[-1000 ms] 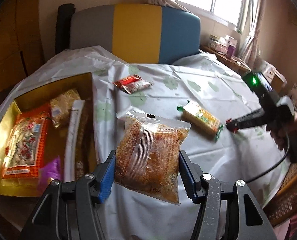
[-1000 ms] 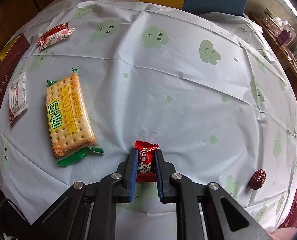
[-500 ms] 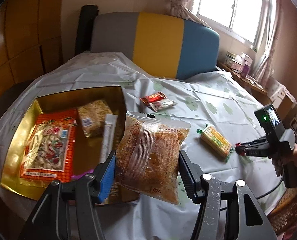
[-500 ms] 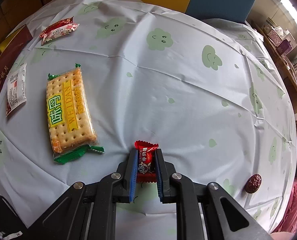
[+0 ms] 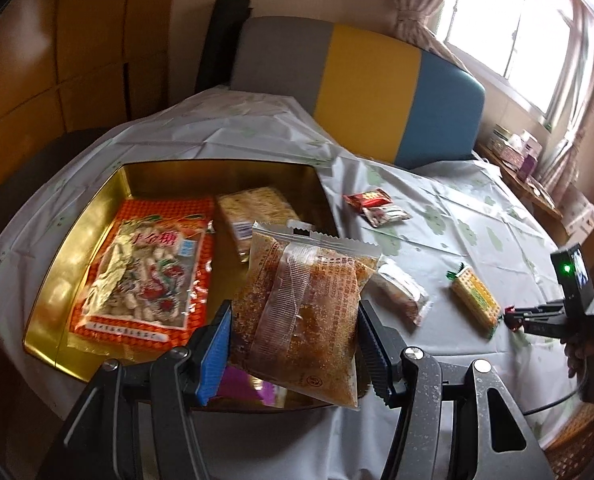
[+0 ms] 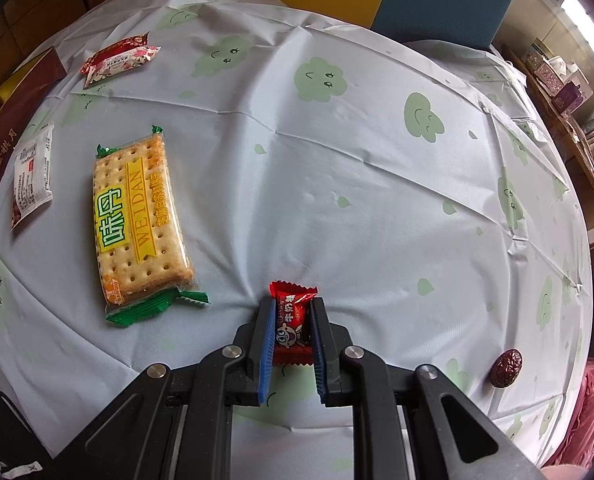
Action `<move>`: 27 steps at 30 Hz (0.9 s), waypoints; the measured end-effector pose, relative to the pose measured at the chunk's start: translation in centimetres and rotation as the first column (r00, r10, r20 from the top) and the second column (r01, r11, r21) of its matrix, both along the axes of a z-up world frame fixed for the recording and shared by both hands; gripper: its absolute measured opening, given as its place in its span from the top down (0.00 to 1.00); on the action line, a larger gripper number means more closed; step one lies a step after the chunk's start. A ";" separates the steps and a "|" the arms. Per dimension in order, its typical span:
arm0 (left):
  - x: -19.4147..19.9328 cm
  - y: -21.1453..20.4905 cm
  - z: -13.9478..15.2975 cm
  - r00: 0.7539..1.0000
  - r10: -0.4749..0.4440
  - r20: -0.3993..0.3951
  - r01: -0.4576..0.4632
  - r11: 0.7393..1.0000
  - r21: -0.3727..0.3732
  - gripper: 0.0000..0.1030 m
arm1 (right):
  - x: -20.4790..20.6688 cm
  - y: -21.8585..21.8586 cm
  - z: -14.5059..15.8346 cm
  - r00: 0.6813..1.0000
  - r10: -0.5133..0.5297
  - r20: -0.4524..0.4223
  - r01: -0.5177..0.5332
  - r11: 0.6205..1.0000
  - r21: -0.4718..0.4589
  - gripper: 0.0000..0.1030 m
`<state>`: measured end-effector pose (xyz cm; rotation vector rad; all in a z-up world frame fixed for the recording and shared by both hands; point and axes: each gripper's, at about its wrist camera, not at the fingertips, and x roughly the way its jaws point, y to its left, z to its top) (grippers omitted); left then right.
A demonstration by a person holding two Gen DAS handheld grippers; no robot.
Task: Organize snacks
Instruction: 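Carry the puffed snack bag into the gold tin with the left tool, then open the left tool to release the snack bag in the tin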
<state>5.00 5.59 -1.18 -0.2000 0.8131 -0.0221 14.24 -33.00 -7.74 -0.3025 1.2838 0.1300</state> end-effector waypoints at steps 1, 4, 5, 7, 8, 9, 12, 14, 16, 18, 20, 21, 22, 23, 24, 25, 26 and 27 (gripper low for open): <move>0.0 0.5 0.0 1.000 0.013 -0.003 -0.013 1.000 -0.014 0.42 | 0.0 0.0 0.0 1.000 0.000 0.000 0.000 1.000 0.000 0.84; 0.2 2.2 -0.2 0.999 0.046 -0.019 -0.047 0.997 -0.068 0.42 | 0.0 0.0 -0.1 1.000 0.001 0.000 -0.001 1.000 0.000 0.84; 0.2 2.9 -0.2 0.998 0.061 -0.026 -0.063 0.994 -0.092 0.42 | 0.0 -0.1 0.0 1.000 0.001 0.000 -0.001 1.000 0.000 0.84; 0.5 4.1 -0.3 0.996 0.080 -0.043 -0.085 0.986 -0.146 0.42 | 0.0 -0.1 0.0 1.000 0.003 0.001 -0.003 1.000 -0.001 0.84; 0.7 4.7 -0.4 0.995 0.086 -0.052 -0.094 0.980 -0.175 0.42 | 0.0 0.0 -0.1 1.000 0.005 0.002 -0.005 1.000 -0.004 0.84; 0.9 5.2 -0.5 0.994 0.092 -0.061 -0.102 0.973 -0.207 0.42 | 0.0 0.0 -0.1 1.000 0.008 0.003 -0.008 1.000 -0.008 0.84; 1.6 5.7 -0.4 0.994 0.089 -0.069 -0.104 0.961 -0.254 0.42 | 0.0 0.1 -0.1 1.000 0.013 0.005 -0.013 1.000 -0.013 0.84; 2.1 5.5 -0.2 0.994 0.081 -0.066 -0.096 0.960 -0.263 0.42 | -0.1 0.2 -0.1 1.000 0.017 0.005 -0.016 1.000 -0.016 0.84; 2.6 4.9 0.1 0.996 0.075 -0.057 -0.087 0.966 -0.244 0.42 | -0.1 0.2 -0.1 1.000 0.019 0.005 -0.019 1.000 -0.018 0.84; 3.3 4.5 0.0 0.995 0.072 -0.066 -0.086 0.968 -0.237 0.41 | 0.0 0.2 -0.1 1.000 0.021 0.005 -0.021 1.000 -0.020 0.84; 4.1 4.1 -0.6 0.994 0.053 -0.094 -0.073 0.973 -0.221 0.40 | -0.1 0.2 -0.1 1.000 0.019 0.007 -0.019 1.000 -0.019 0.83; 4.4 4.0 -0.9 0.993 0.065 -0.101 -0.084 0.976 -0.200 0.40 | 0.0 0.2 -0.1 1.000 0.019 0.007 -0.019 1.000 -0.020 0.83; 4.6 4.0 -1.2 0.992 0.075 -0.105 -0.094 0.978 -0.184 0.40 | 0.0 0.2 -0.1 1.000 0.019 0.007 -0.019 1.000 -0.021 0.83; 4.8 4.0 -1.5 0.991 0.075 -0.108 -0.093 0.979 -0.179 0.40 | 0.0 0.2 -0.1 1.000 0.021 0.008 -0.021 1.000 -0.023 0.83; 4.8 4.0 -1.9 0.990 0.079 -0.117 -0.099 0.979 -0.178 0.40 | 0.0 0.2 -0.1 1.000 0.023 0.009 -0.023 0.999 -0.026 0.83; 4.8 4.1 -2.2 0.988 0.085 -0.126 -0.106 0.979 -0.173 0.40 | -0.1 0.2 -0.1 1.000 0.025 0.009 -0.025 0.999 -0.027 0.83; 4.8 4.1 -2.5 0.988 0.085 -0.131 -0.107 0.980 -0.169 0.40 | -0.1 0.3 -0.1 1.000 0.027 0.010 -0.027 0.999 -0.029 0.83; 4.5 4.1 -2.7 0.987 0.085 -0.133 -0.106 0.981 -0.161 0.40 | -0.1 0.3 -0.1 0.999 0.030 0.011 -0.030 0.999 -0.032 0.83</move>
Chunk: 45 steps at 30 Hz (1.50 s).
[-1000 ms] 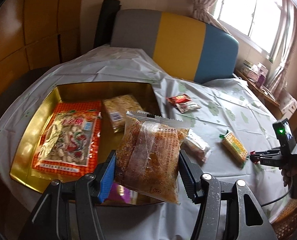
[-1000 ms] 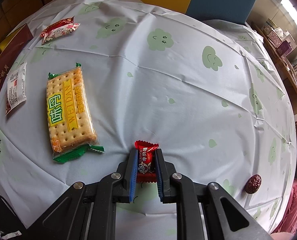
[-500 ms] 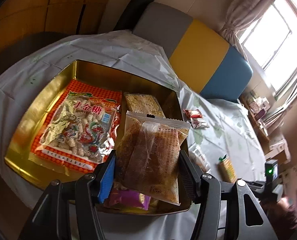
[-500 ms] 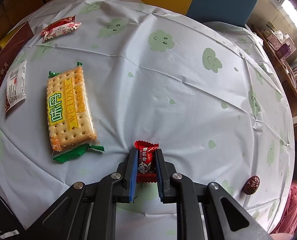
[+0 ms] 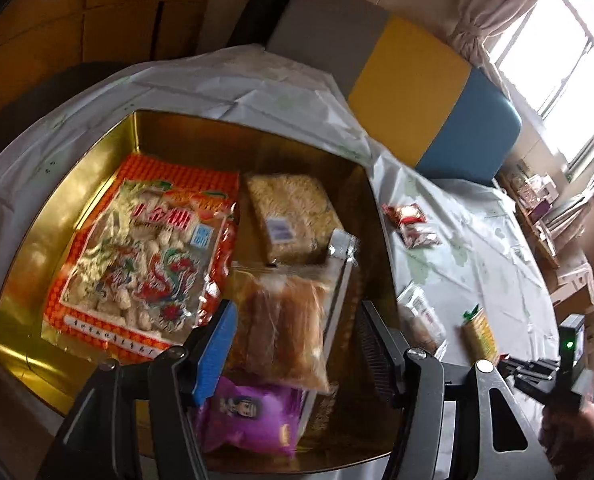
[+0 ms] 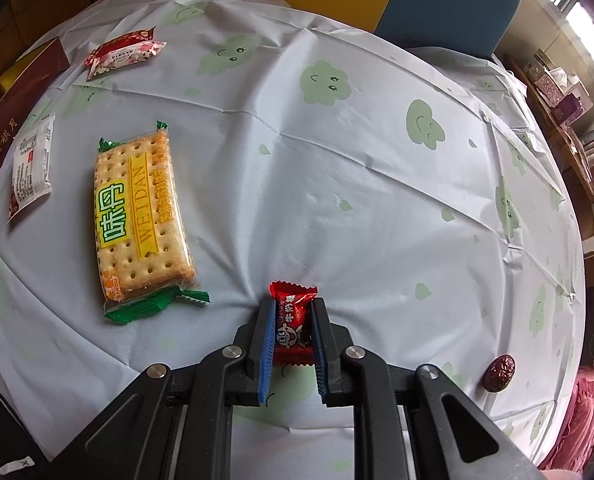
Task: Organize snacks
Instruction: 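Open the left tool to release the snack bag in the tin, then carry the red candy over the tin and open the right tool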
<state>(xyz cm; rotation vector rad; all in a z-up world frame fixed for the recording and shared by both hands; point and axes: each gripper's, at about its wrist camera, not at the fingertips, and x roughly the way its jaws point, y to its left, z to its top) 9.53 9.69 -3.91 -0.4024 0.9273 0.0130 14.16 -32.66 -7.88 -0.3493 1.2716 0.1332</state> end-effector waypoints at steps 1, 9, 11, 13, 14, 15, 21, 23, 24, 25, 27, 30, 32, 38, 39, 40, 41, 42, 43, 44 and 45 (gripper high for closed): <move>-0.2 0.0 -0.1 1.000 0.001 0.001 -0.001 1.000 0.007 0.40 | 0.0 0.0 0.0 1.000 0.003 0.001 -0.003 1.000 -0.003 0.83; -2.2 -0.8 0.1 1.000 -0.002 0.027 -0.001 0.995 0.103 0.40 | -0.1 0.1 -0.1 1.000 0.014 0.006 -0.014 1.000 -0.014 0.83; -2.7 -1.1 0.4 0.999 -0.007 0.038 0.003 0.993 0.122 0.40 | -0.1 0.1 -0.1 1.000 0.017 0.008 -0.017 1.000 -0.018 0.83; -3.2 -1.6 0.8 0.999 -0.017 0.050 0.009 0.989 0.150 0.40 | -0.1 0.2 -0.1 1.000 0.023 0.012 -0.023 0.999 -0.026 0.84; -3.5 -1.8 1.0 0.998 -0.022 0.056 0.013 0.987 0.163 0.40 | -0.1 0.3 -0.2 1.000 0.025 0.013 -0.025 0.999 -0.029 0.84; -3.8 -1.9 1.2 0.998 -0.027 0.061 0.016 0.984 0.175 0.40 | -0.1 0.4 -0.1 1.000 0.025 0.014 -0.025 0.999 -0.031 0.84; -4.7 -2.4 1.6 0.997 -0.042 0.068 0.028 0.981 0.192 0.40 | -0.2 0.5 -0.1 0.999 0.028 0.020 -0.028 0.999 -0.040 0.84; -5.0 -2.3 1.8 0.996 -0.041 0.074 0.026 0.980 0.197 0.40 | -0.3 0.5 -0.2 0.999 0.031 0.021 -0.030 0.999 -0.043 0.84; -5.2 -2.2 1.9 0.996 -0.040 0.080 0.023 0.979 0.201 0.40 | -0.3 0.5 -0.2 0.999 0.030 0.022 -0.029 0.999 -0.044 0.84; -5.4 -2.2 2.0 0.996 -0.040 0.083 0.023 0.979 0.203 0.40 | -0.3 0.5 -0.2 0.999 0.029 0.022 -0.028 0.999 -0.044 0.84; -5.5 -2.0 2.0 0.996 -0.038 0.085 0.020 0.979 0.204 0.40 | -0.4 0.5 -0.1 0.999 0.025 0.022 -0.024 0.999 -0.046 0.84; -5.8 -1.4 2.1 0.996 -0.026 0.089 0.007 0.979 0.204 0.40 | -0.1 0.6 0.2 1.000 0.012 0.013 -0.012 0.999 -0.049 0.85; -6.0 -1.0 2.1 0.996 -0.014 0.093 -0.005 0.979 0.202 0.40 | 0.0 0.7 0.6 1.000 -0.007 0.007 0.008 0.999 -0.033 0.85; -6.3 0.2 1.9 0.996 0.019 0.091 -0.036 0.981 0.189 0.40 | -0.8 2.5 3.1 0.998 -0.003 0.058 0.001 0.999 0.044 0.85; -6.3 0.4 1.9 0.995 0.027 0.092 -0.044 0.981 0.191 0.40 | -1.0 3.2 3.6 0.997 0.007 0.072 -0.011 0.999 0.054 0.85; -6.3 0.5 1.9 0.995 0.031 0.092 -0.048 0.980 0.191 0.40 | -1.3 3.8 4.0 0.996 0.018 0.084 -0.024 0.997 0.072 0.85; -6.4 0.7 1.9 0.995 0.038 0.093 -0.055 0.980 0.189 0.40 | -1.4 4.5 4.4 0.995 0.029 0.093 -0.038 0.995 0.092 0.85; -6.4 1.0 1.9 0.994 0.047 0.095 -0.065 0.980 0.186 0.39 | -1.6 5.3 5.0 0.994 0.042 0.102 -0.054 0.992 0.115 0.85; -6.4 1.2 2.0 0.994 0.055 0.097 -0.073 0.980 0.187 0.38 | -1.8 6.2 5.6 0.992 0.059 0.113 -0.075 0.987 0.143 0.85; -6.4 1.4 2.0 0.993 0.063 0.102 -0.082 0.979 0.189 0.34 | -1.9 7.1 6.1 0.990 0.075 0.122 -0.095 0.982 0.165 0.85; -6.5 1.8 2.2 0.991 0.076 0.111 -0.096 0.976 0.193 0.31 | -2.1 8.3 6.7 0.986 0.096 0.137 -0.121 0.976 0.184 0.85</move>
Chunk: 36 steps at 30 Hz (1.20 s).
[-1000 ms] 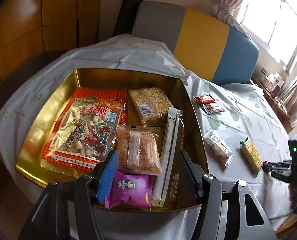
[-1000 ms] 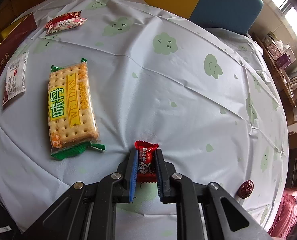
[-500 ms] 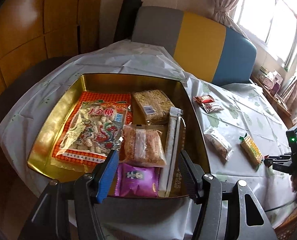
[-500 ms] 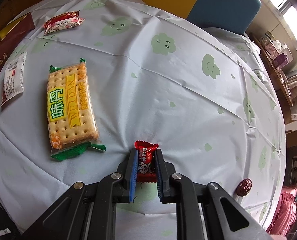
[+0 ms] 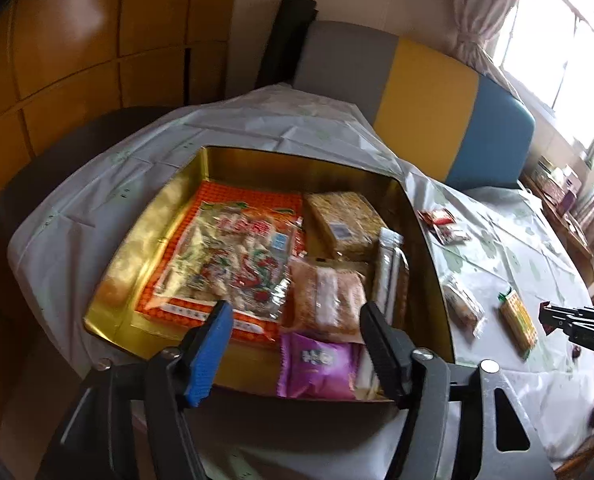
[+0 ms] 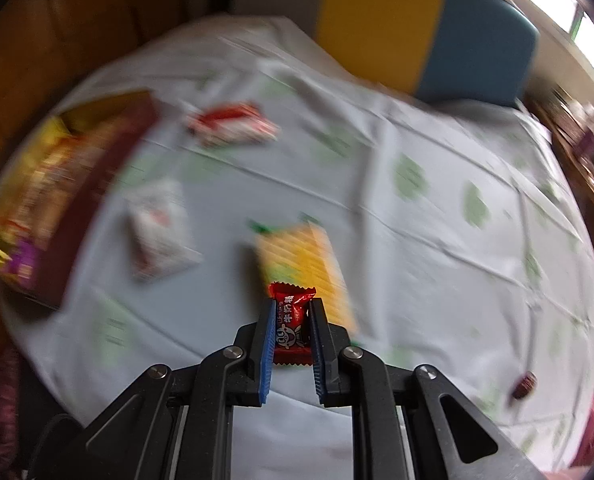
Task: Organize snacks
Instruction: 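Carry the red candy over the tin and open the right tool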
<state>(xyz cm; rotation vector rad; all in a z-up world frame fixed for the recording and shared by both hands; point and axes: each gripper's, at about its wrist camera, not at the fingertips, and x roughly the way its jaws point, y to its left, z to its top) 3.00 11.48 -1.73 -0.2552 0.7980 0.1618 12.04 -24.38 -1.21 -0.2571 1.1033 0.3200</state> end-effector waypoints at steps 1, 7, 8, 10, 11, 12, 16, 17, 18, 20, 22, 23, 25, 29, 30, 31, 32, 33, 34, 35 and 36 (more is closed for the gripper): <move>0.0 0.2 0.1 1.000 0.008 0.005 -0.008 1.000 0.002 0.30 | -0.2 1.1 0.5 1.000 0.023 0.010 -0.023 1.000 0.017 0.85; -0.4 2.1 0.4 0.997 0.073 0.017 -0.073 0.997 0.015 0.28 | -1.9 9.4 2.5 0.980 0.194 0.032 -0.197 0.964 0.178 0.85; -0.4 2.3 0.4 0.997 0.080 0.017 -0.080 0.997 0.019 0.28 | -2.3 10.8 2.6 0.974 0.223 0.036 -0.225 0.954 0.200 0.85; -0.5 2.8 0.3 0.995 0.094 0.018 -0.094 0.995 0.022 0.28 | -2.8 13.8 2.8 0.960 0.279 0.037 -0.280 0.928 0.248 0.84; -0.6 3.0 0.3 0.995 0.100 0.018 -0.100 0.995 0.021 0.28 | -3.0 14.7 2.8 0.955 0.294 0.036 -0.293 0.919 0.264 0.83; -0.7 3.2 0.3 0.994 0.105 0.018 -0.105 0.994 0.019 0.28 | -3.2 15.9 2.6 0.949 0.314 0.033 -0.310 0.907 0.287 0.83; -0.8 3.6 0.1 0.993 0.113 0.020 -0.113 0.993 0.022 0.28 | -3.1 18.9 0.6 0.937 0.350 -0.012 -0.331 0.896 0.296 0.71; -0.9 3.7 0.0 0.993 0.112 0.021 -0.112 0.993 0.021 0.28 | -3.1 19.2 0.0 0.936 0.351 -0.030 -0.328 0.899 0.289 0.70; -0.9 3.7 -0.1 0.994 0.111 0.021 -0.111 0.994 0.022 0.28 | -3.1 19.4 -0.7 0.936 0.347 -0.048 -0.321 0.905 0.280 0.68; -0.7 3.5 -0.3 0.994 0.107 0.016 -0.108 0.994 0.026 0.28 | -3.2 19.3 -1.4 0.939 0.336 -0.068 -0.308 0.914 0.266 0.67; -0.6 3.4 -0.3 0.995 0.102 0.014 -0.102 0.994 0.029 0.28 | -3.2 18.7 -1.6 0.945 0.320 -0.072 -0.291 0.919 0.267 0.67; -0.6 3.3 -0.4 0.995 0.100 0.014 -0.100 0.994 0.032 0.28 | -3.3 18.2 -1.5 0.947 0.313 -0.072 -0.282 0.918 0.279 0.67; -0.7 3.0 -0.3 0.996 0.091 0.017 -0.092 0.995 0.039 0.28 | -3.4 17.3 -1.0 0.950 0.306 -0.062 -0.273 0.912 0.307 0.67; -0.7 2.5 -0.1 0.997 0.077 0.022 -0.078 0.996 0.047 0.28 | -3.5 15.4 0.3 0.963 0.269 -0.027 -0.246 0.914 0.323 0.66; -0.8 2.2 -0.1 0.997 0.070 0.023 -0.071 0.996 0.052 0.28 | -3.5 14.9 0.5 0.966 0.258 -0.024 -0.237 0.917 0.322 0.65; -0.7 2.0 0.0 0.998 0.063 0.023 -0.064 0.996 0.057 0.28 | -3.4 14.3 0.5 0.970 0.244 -0.021 -0.225 0.921 0.317 0.65; -0.7 1.8 0.0 0.998 0.056 0.022 -0.057 0.997 0.061 0.28 | -3.2 13.8 0.5 0.972 0.233 -0.021 -0.215 0.926 0.311 0.65; -0.7 1.4 0.0 0.999 0.046 0.022 -0.047 0.997 0.065 0.28 | -3.1 13.1 0.4 0.976 0.217 -0.023 -0.200 0.933 0.300 0.65; -0.7 1.2 0.1 0.999 0.038 0.023 -0.039 0.997 0.068 0.28 | -2.9 12.3 0.2 0.980 0.197 -0.025 -0.182 0.941 0.286 0.64; -0.7 0.8 0.1 0.999 0.029 0.023 -0.030 0.997 0.074 0.28 | -2.8 11.5 0.1 0.983 0.181 -0.028 -0.166 0.946 0.277 0.64; -0.7 0.4 0.2 1.000 0.018 0.021 -0.020 0.997 0.080 0.28 | -2.7 10.3 0.0 0.986 0.162 -0.032 -0.148 0.951 0.271 0.63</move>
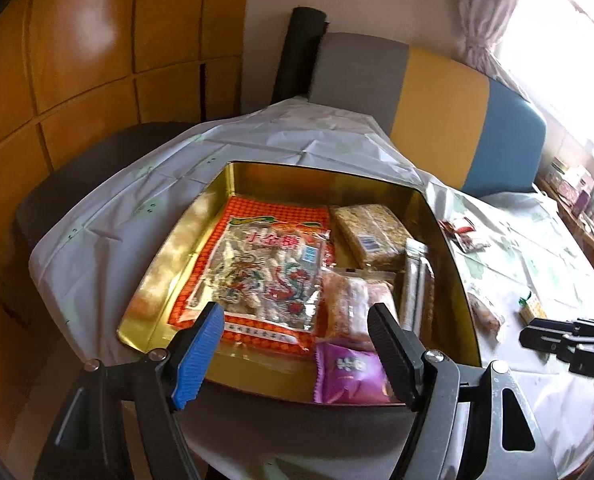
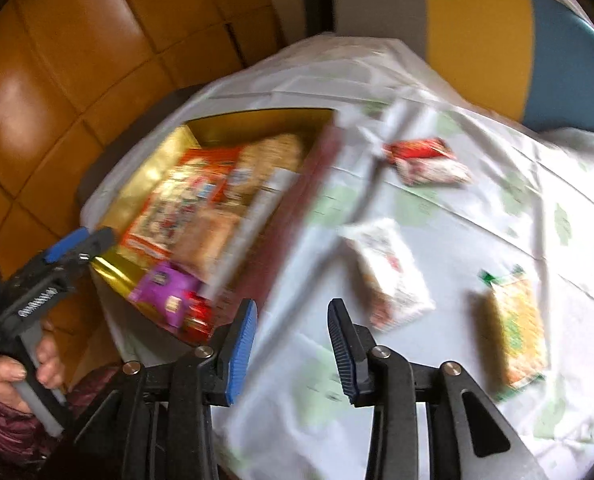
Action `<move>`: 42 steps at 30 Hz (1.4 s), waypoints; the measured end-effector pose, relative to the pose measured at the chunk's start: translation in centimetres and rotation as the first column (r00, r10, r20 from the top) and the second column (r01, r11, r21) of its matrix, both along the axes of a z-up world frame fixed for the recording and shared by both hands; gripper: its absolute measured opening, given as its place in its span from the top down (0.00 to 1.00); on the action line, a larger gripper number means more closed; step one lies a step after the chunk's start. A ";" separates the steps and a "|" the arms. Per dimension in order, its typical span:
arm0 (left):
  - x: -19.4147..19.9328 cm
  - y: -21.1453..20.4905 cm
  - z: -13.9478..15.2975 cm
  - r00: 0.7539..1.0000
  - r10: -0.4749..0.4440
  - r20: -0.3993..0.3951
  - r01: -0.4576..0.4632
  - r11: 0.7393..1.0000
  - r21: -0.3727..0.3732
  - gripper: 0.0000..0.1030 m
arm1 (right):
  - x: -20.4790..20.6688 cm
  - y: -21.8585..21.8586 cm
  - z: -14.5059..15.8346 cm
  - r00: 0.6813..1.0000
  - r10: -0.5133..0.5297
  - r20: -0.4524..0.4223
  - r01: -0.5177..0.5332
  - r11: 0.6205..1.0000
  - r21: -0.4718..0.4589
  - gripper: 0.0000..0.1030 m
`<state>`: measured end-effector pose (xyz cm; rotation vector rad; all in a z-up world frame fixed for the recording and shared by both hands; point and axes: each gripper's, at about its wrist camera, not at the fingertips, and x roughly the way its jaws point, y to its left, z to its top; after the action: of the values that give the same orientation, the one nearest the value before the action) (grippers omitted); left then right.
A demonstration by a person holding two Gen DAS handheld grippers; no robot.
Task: Organize snacks
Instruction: 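Carry the red candy over the tin and open the right tool, then move the left tool toward the pink-and-white candy bar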
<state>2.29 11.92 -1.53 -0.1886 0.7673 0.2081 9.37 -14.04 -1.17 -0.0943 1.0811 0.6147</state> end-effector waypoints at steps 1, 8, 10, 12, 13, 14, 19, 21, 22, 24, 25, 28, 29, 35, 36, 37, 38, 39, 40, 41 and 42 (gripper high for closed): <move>0.0 -0.4 0.0 1.000 -0.011 -0.001 0.011 1.000 0.005 0.28 | 0.2 -1.1 -0.1 1.000 -0.020 -0.003 0.020 1.000 -0.007 0.63; 0.1 -2.5 0.3 0.998 -0.063 -0.006 0.063 0.998 0.027 0.28 | 1.2 -8.1 -0.7 0.986 -0.165 -0.002 0.165 0.985 -0.054 0.62; 0.2 -3.2 0.3 0.997 -0.080 -0.009 0.080 0.996 0.032 0.28 | 1.4 -9.7 -0.6 0.980 -0.200 0.005 0.200 0.978 -0.066 0.62; 0.2 -3.7 0.3 0.995 -0.095 -0.013 0.095 0.995 0.035 0.28 | 1.7 -11.0 -0.5 0.974 -0.226 0.013 0.227 0.971 -0.075 0.62; 0.3 -4.0 0.3 0.994 -0.106 -0.014 0.106 0.994 0.040 0.28 | 1.8 -11.7 -0.4 0.971 -0.237 0.016 0.238 0.968 -0.079 0.62; 0.2 -4.3 0.3 0.994 -0.112 -0.014 0.113 0.993 0.044 0.28 | 2.0 -12.1 -0.4 0.969 -0.247 0.021 0.248 0.965 -0.086 0.62; 0.6 -6.0 0.7 0.984 -0.177 -0.014 0.177 0.982 0.064 0.28 | 3.5 -14.7 0.0 0.955 -0.292 0.046 0.296 0.948 -0.121 0.59; 0.9 -6.9 1.0 0.977 -0.212 -0.015 0.213 0.975 0.070 0.28 | 4.3 -15.6 0.0 0.951 -0.305 0.058 0.310 0.939 -0.148 0.54; 1.1 -7.3 1.1 0.974 -0.227 -0.018 0.228 0.971 0.072 0.28 | 4.8 -16.2 -0.2 0.947 -0.316 0.059 0.321 0.934 -0.158 0.53; 1.6 -8.3 1.2 0.967 -0.253 -0.028 0.255 0.964 0.080 0.28 | 5.6 -17.5 -0.5 0.937 -0.345 0.059 0.351 0.922 -0.163 0.53; 1.8 -8.6 1.3 0.964 -0.262 -0.032 0.264 0.961 0.080 0.28 | 5.9 -18.2 -0.8 0.930 -0.364 0.058 0.368 0.916 -0.159 0.53; 2.6 -9.9 1.6 0.949 -0.313 -0.042 0.315 0.947 0.067 0.28 | 6.6 -20.2 -2.1 0.897 -0.442 0.021 0.440 0.885 -0.156 0.53; 3.1 -10.5 1.8 0.942 -0.332 -0.048 0.334 0.940 0.065 0.28 | 6.8 -20.5 -2.3 0.885 -0.466 0.018 0.462 0.869 -0.176 0.53; 6.6 -13.6 2.8 0.910 -0.409 -0.075 0.415 0.903 0.110 0.29 | 6.9 -21.5 -1.8 0.866 -0.501 0.002 0.496 0.857 -0.140 0.53; 7.3 -13.9 2.8 0.904 -0.419 -0.082 0.426 0.899 0.105 0.33 | 6.8 -21.4 -1.7 0.868 -0.496 0.007 0.492 0.859 -0.140 0.53; 8.0 -14.2 2.7 0.897 -0.432 -0.092 0.440 0.892 0.098 0.35 | 6.8 -21.3 -1.7 0.871 -0.491 0.006 0.487 0.862 -0.138 0.53; 8.9 -14.7 2.7 0.888 -0.447 -0.106 0.457 0.885 0.093 0.39 | 6.7 -21.2 -1.6 0.874 -0.486 0.004 0.482 0.866 -0.133 0.53; 9.8 -15.2 2.5 0.880 -0.460 -0.121 0.472 0.877 0.093 0.46 | 6.7 -21.1 -1.6 0.875 -0.483 0.006 0.480 0.867 -0.131 0.53; 10.9 -15.8 2.4 0.871 -0.472 -0.138 0.486 0.868 0.097 0.51 | 6.6 -20.9 -1.5 0.878 -0.478 0.009 0.475 0.870 -0.131 0.53; 11.8 -16.4 2.2 0.859 -0.487 -0.158 0.504 0.858 0.100 0.57 | 6.6 -20.8 -1.5 0.880 -0.474 0.010 0.471 0.872 -0.132 0.53; 12.5 -16.8 2.0 0.852 -0.494 -0.173 0.514 0.852 0.099 0.57 | 6.6 -20.7 -1.4 0.880 -0.476 0.009 0.473 0.872 -0.129 0.53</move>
<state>14.82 -4.92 0.49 0.1713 0.9145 -0.2307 15.98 -34.77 -2.54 0.0690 1.1134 0.1002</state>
